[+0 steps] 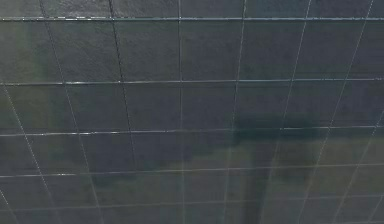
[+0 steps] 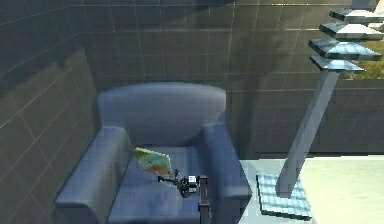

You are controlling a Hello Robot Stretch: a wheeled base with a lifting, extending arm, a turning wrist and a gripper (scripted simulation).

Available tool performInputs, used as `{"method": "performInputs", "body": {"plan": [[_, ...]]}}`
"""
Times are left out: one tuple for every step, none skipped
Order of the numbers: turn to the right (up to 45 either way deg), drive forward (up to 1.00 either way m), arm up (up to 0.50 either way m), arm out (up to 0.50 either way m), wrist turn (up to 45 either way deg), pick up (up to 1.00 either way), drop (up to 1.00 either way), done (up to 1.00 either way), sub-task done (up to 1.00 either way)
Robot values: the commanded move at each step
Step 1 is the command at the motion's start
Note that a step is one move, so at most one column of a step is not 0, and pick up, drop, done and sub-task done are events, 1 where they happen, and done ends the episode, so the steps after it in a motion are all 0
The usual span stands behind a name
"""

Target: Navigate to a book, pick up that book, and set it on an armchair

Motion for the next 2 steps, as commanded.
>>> {"method": "performInputs", "body": {"plan": [[0.0,0.00,0.10,0.00,0.0,0.00,0.00,0.00,0.00],[0.0,0.00,0.00,-0.08,0.0,0.00,0.00,0.00,0.00]]}}
